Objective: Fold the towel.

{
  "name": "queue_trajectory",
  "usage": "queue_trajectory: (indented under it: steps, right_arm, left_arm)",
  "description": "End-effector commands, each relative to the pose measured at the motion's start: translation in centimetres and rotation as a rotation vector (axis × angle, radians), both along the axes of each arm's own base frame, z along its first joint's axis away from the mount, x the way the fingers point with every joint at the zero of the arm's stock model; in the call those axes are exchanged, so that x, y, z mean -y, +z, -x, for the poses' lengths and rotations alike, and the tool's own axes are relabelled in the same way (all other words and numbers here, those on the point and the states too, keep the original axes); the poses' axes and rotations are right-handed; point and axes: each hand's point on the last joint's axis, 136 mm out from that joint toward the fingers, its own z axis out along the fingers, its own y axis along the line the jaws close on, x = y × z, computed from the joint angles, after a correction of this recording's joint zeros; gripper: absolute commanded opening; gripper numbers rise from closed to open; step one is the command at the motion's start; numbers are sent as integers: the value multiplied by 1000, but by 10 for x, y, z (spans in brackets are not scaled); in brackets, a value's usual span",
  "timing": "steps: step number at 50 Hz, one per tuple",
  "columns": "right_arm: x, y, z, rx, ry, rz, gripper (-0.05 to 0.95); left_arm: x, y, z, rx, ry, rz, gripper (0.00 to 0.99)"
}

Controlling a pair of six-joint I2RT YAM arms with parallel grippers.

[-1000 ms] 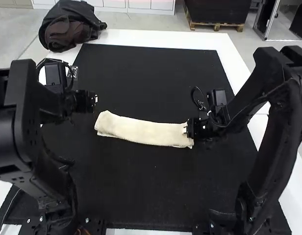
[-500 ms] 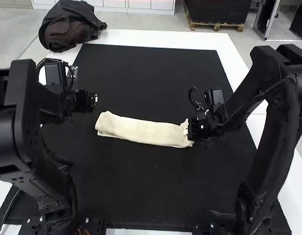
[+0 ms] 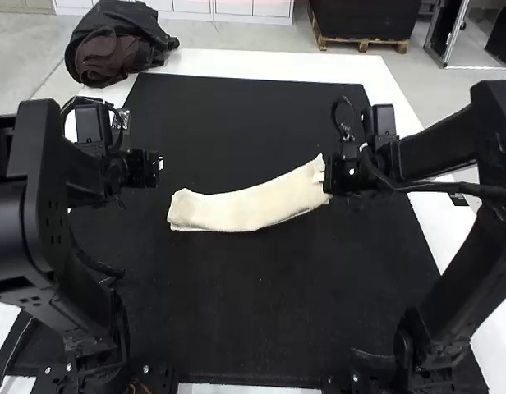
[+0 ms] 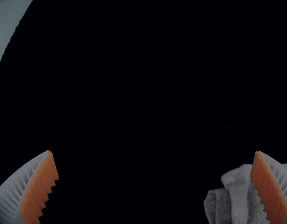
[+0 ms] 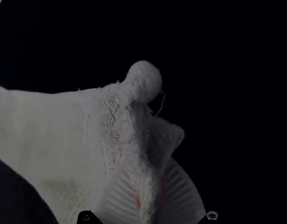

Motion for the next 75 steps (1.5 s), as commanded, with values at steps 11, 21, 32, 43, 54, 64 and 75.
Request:
queue_trajectory:
  steps: [11, 21, 32, 43, 54, 64, 75]
  right_arm:
    - [-54, 26, 17, -9, 119, -93, -23]
    - [-93, 34, 30, -8, 192, -128, -23]
    - [-134, 33, 37, -16, 265, -139, -23]
    - [-168, 28, 38, -29, 314, -147, -23]
    - [-206, 22, 38, -37, 367, -156, -23]
    - [-236, 17, 39, -37, 405, -159, -23]
    - [-261, 12, 35, -37, 432, -165, -23]
  left_arm:
    - [-6, 1, 3, 16, 35, -10, 967]
    - [-7, 3, 2, 21, 36, -10, 967]
    - [-6, -1, 4, 12, 46, 8, 967]
    - [-6, -4, 6, 5, 48, 10, 967]
    - [-8, -5, 7, 8, 58, 12, 967]
    - [-20, -6, 10, 19, 92, 11, 967]
    - [-34, -5, 13, 29, 126, 8, 967]
